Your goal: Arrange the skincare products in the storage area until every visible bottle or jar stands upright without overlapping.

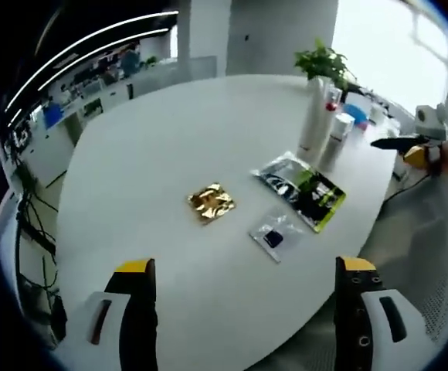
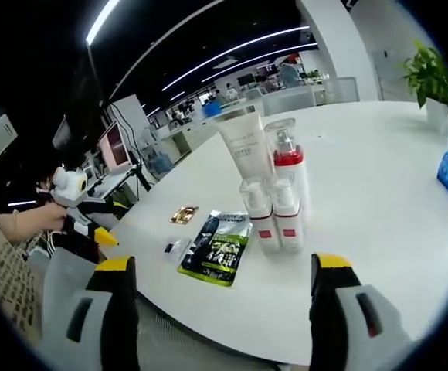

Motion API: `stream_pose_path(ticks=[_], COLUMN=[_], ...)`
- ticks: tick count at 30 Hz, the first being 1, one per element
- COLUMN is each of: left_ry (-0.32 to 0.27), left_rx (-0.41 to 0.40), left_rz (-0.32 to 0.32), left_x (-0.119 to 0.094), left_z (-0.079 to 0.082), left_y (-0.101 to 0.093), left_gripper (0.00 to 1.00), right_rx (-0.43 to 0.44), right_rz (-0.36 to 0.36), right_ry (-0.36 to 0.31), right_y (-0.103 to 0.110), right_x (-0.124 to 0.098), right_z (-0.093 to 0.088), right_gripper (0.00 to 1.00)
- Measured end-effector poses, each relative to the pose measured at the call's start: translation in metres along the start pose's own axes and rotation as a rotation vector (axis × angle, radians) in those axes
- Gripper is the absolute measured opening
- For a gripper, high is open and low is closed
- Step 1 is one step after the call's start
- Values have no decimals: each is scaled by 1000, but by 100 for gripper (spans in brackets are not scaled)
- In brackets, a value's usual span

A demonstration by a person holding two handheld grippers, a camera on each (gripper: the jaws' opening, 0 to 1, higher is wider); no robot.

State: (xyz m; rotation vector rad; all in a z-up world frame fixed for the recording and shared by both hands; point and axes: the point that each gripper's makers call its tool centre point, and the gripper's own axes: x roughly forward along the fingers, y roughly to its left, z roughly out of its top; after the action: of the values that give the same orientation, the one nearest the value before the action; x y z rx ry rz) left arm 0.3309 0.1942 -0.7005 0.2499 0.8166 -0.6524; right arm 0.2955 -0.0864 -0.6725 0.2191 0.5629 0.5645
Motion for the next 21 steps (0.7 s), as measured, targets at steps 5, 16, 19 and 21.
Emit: stream_pose_path(ticks=[5, 16, 19, 21], left_ry=[43, 135, 151, 171], left_rx=[80, 263, 302, 325], left_rz=[-26, -82, -96, -105], left_x=[10, 41, 49, 56], left_z=[7, 21, 24, 25], left_y=[5, 19, 22, 25], left_gripper=[94, 92, 91, 91], right_rx=[-1, 18, 23, 31], right_rz=[-4, -12, -12, -19], right_ry=[6, 21, 27, 22], right_y=[-1, -4, -4, -6], right_x=[0, 2, 2, 1], right_z=[-1, -3, -4, -3], right_gripper=[94, 94, 94, 94])
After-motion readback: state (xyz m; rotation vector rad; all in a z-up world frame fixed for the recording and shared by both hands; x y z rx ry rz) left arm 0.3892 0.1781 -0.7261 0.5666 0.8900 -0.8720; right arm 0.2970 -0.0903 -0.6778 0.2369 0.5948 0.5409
